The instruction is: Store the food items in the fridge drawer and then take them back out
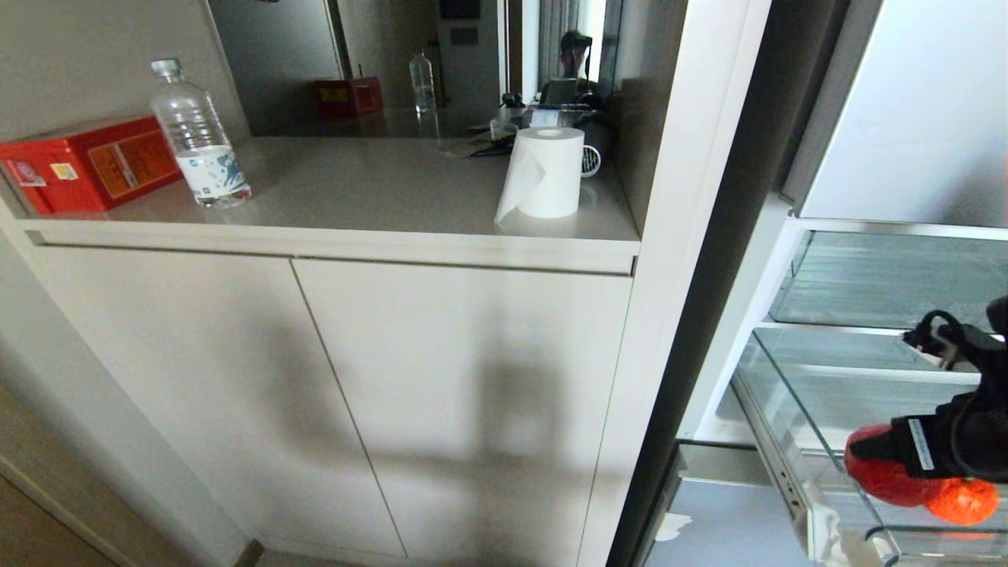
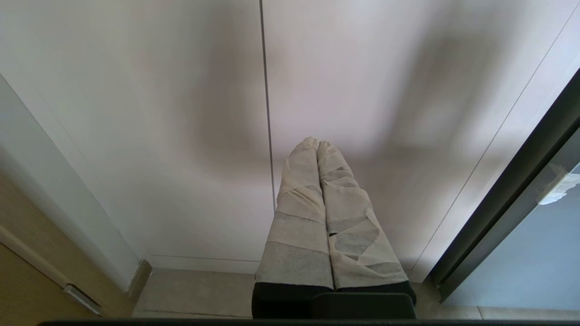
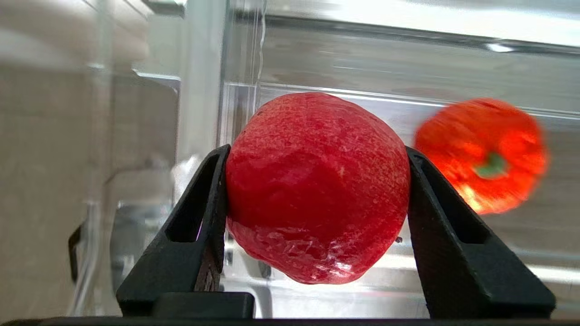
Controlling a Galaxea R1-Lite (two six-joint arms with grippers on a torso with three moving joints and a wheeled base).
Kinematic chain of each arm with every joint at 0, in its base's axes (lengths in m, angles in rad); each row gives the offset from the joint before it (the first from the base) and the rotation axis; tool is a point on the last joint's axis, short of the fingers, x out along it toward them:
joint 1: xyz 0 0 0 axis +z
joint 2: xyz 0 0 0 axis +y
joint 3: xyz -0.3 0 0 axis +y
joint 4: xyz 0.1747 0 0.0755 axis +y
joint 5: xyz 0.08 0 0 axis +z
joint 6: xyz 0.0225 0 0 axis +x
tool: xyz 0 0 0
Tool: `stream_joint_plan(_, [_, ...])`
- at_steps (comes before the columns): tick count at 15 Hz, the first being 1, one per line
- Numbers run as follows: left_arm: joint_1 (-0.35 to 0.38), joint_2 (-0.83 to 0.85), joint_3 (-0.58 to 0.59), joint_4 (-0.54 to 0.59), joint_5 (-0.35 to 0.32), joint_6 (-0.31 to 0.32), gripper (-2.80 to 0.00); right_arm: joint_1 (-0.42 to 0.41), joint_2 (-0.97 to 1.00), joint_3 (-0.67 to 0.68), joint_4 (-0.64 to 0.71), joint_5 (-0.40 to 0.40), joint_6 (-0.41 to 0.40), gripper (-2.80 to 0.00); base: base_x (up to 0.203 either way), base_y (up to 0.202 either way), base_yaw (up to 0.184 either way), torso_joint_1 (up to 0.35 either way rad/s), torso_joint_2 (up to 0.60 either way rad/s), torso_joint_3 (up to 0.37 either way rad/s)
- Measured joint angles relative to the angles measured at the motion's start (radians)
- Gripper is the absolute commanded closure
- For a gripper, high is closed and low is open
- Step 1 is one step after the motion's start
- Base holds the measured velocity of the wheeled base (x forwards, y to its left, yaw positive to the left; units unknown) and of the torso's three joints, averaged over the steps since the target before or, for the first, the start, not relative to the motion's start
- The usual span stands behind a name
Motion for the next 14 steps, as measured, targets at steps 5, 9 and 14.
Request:
stream_joint_plan(5, [0.000,0.000,0.000,0.000,0.000,0.000,0.00,-0.006,-0.253,0.071,0.019,-0.019,0.002,0.00,0.000,0.000,0.000,0.000,0.00,0.000])
stream_joint_plan(9, [0.000,0.000,0.000,0.000,0.000,0.000,0.00,-0.010,-0.497,0.125,0.040,-0.030,-0.001,0.00,0.000,0.000,0.000,0.000,0.00,0.000])
stream_joint_plan(14, [0.000,0.000,0.000,0.000,0.000,0.000,0.00,-0.011,-0.821,0.153,0.056,0.013,0.005,0.00,0.000,0.000,0.000,0.000,0.00,0.000])
